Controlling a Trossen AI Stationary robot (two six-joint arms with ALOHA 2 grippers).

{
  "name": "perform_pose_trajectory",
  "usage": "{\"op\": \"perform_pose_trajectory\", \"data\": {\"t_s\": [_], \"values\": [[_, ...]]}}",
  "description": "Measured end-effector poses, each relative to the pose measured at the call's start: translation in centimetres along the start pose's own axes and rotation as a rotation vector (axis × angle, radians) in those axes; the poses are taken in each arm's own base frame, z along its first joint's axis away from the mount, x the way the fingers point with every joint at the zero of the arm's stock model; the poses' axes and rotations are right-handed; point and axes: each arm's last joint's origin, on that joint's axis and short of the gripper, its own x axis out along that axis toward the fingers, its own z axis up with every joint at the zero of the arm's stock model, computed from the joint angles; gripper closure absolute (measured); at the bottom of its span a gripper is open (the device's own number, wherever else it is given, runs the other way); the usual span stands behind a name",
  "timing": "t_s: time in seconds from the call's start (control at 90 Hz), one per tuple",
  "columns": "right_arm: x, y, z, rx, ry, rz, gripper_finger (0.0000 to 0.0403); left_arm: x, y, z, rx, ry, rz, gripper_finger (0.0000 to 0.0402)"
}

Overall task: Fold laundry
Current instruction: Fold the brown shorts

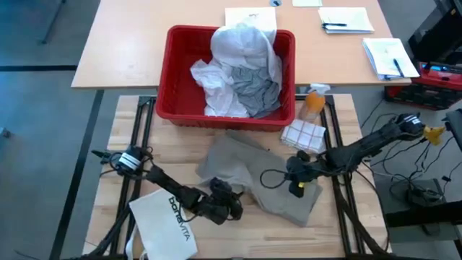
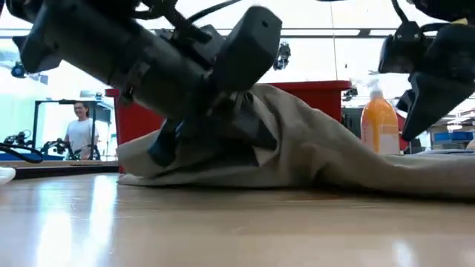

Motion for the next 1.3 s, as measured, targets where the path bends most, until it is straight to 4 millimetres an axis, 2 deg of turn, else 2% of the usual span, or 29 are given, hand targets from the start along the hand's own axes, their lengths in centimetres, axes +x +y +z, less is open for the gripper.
{"op": "perform_pose_trajectory", "data": {"t_s": [0.411,0.744,0.933,1.3], "values": [[2.0,-2.0,-3.0,0.129,0.125,-0.087,0.0395,-1.6,-1.1,-1.3,-0.019,0.100,-0.096,0.0401],[2.2,-2.4,-3.4,0.166,0.129,-0.100,0.0396,-4.3,-1.8,-3.2,-0.028,0.182,-0.117,0.0401],[2.2,-2.4,-3.4,0.163,0.121,-0.113,0.0396,-5.7,-2.2,-3.1,-0.029,0.199,-0.131,0.0402],[2.3,-2.5,-3.5,0.160,0.121,-0.125,0.0396,-6.0,-2.5,-3.1,-0.030,0.288,-0.177,0.0399]]}}
